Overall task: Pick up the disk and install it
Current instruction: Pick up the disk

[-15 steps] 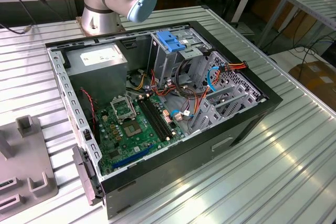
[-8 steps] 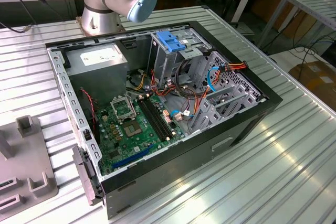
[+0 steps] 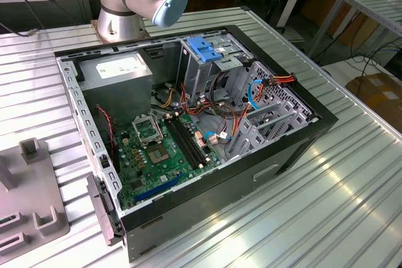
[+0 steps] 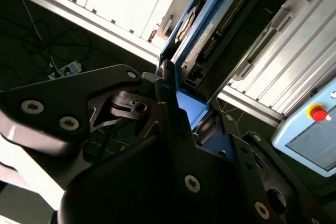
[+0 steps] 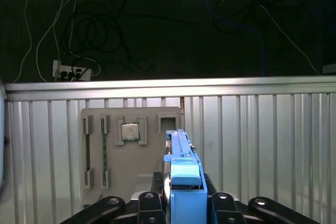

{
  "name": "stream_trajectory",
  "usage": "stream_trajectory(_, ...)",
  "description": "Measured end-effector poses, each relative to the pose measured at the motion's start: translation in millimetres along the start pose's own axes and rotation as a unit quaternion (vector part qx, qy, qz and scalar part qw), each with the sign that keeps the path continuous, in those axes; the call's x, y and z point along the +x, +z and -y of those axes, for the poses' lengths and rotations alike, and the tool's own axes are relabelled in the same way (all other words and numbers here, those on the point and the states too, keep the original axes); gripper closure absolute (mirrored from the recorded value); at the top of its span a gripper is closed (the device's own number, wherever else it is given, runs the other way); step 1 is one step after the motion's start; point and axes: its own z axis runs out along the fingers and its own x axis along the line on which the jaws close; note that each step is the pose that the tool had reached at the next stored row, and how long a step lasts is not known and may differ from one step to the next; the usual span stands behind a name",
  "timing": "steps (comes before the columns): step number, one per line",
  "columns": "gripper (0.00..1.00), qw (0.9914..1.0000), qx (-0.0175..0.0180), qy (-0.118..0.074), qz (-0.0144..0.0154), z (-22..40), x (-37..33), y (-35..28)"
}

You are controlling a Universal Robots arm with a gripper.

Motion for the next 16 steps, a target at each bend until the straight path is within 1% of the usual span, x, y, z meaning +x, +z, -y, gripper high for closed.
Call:
stream_trajectory(12,0.63,1.0,0.0,0.0,0.0,0.2,0.0,-10.6)
stream_trajectory(16,0.63,1.0,0.0,0.0,0.0,0.2,0.0,-15.5)
